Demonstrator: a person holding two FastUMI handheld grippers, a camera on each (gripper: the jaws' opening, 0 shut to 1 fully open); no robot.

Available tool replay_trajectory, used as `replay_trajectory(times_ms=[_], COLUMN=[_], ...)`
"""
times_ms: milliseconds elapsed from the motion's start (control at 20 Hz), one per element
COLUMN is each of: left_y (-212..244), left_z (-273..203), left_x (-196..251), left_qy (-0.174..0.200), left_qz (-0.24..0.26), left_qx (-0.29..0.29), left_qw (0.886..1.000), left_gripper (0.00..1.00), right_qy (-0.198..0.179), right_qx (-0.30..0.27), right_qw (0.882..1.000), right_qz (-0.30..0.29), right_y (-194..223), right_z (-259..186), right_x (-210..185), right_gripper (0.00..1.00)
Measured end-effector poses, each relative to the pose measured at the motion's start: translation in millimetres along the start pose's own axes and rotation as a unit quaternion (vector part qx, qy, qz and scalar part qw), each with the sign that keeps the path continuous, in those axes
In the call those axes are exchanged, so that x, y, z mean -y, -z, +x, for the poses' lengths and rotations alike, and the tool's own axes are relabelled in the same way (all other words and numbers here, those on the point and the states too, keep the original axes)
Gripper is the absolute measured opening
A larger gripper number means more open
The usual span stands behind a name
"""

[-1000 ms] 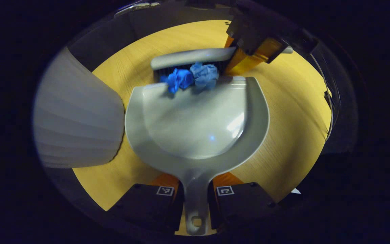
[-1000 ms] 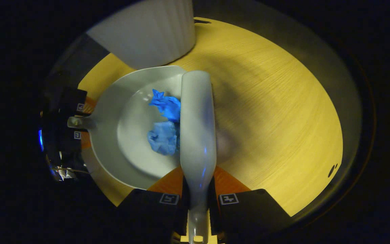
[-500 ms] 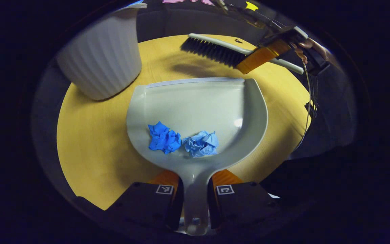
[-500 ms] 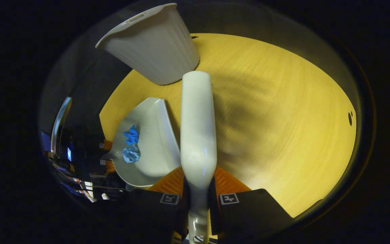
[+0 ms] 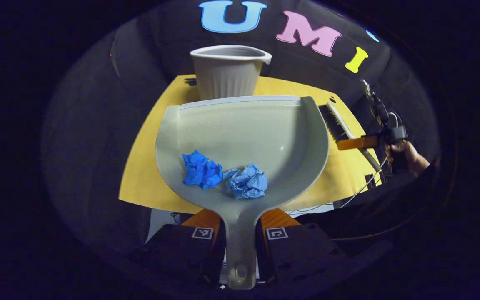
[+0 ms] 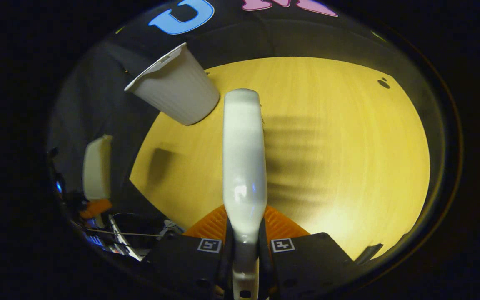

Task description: Pick up the small broom and dustpan from the desktop, sweep the trash into the dustpan with the broom, and then empty the trash into the garbage bin.

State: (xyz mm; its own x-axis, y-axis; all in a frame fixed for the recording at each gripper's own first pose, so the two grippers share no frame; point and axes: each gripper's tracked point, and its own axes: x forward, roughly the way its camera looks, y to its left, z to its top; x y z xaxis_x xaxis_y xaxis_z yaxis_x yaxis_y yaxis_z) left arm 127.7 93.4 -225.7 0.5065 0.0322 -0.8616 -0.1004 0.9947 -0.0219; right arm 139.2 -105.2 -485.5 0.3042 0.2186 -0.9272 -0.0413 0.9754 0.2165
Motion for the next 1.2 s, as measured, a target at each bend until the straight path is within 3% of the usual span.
replay_trajectory(times_ms=[100, 200, 450, 700, 800, 900, 1100, 1200], left_y=[-34.1, -66.3, -170.0, -254.1, -277.4, -287.3, -299.9, -299.4], left_z=[-26.5, -45.2, -31.5, 18.5, 21.6, -0.6, -10.2, -10.1], left_x=[1.1, -10.5, -78.9, -111.5, -112.8, -109.0, -104.4, -108.3], left_qy=[0.006, -0.002, -0.089, -0.176, -0.214, -0.247, -0.307, -0.333], left_qz=[-0.012, 0.009, 0.088, 0.161, 0.224, 0.296, 0.417, 0.487], left_qx=[0.020, 0.021, -0.030, -0.104, -0.122, -0.146, -0.194, -0.206], left_qw=[1.000, 1.000, 0.992, 0.966, 0.943, 0.911, 0.834, 0.781], left_gripper=[0.30, 0.30, 0.30, 0.30, 0.30, 0.30, 0.30, 0.30], right_qy=[0.002, 0.003, -0.005, -0.010, -0.003, 0.003, 0.000, -0.002], right_qx=[0.011, 0.027, 0.051, 0.041, 0.048, 0.065, 0.059, 0.057], right_qw=[1.000, 0.999, 0.998, 0.999, 0.999, 0.998, 0.997, 0.997], right_qz=[0.013, 0.027, 0.035, 0.011, 0.017, 0.028, 0.053, 0.058], right_y=[-1.4, -2.4, -3.0, -3.0, -2.4, -5.2, -2.9, -3.7], right_z=[0.2, -2.2, -9.5, -11.1, -8.9, -8.5, -3.2, -1.9], right_x=[0.5, 0.2, -4.3, -1.5, -3.2, -4.9, -10.9, -9.2], right_gripper=[0.29, 0.29, 0.29, 0.29, 0.29, 0.29, 0.29, 0.29])
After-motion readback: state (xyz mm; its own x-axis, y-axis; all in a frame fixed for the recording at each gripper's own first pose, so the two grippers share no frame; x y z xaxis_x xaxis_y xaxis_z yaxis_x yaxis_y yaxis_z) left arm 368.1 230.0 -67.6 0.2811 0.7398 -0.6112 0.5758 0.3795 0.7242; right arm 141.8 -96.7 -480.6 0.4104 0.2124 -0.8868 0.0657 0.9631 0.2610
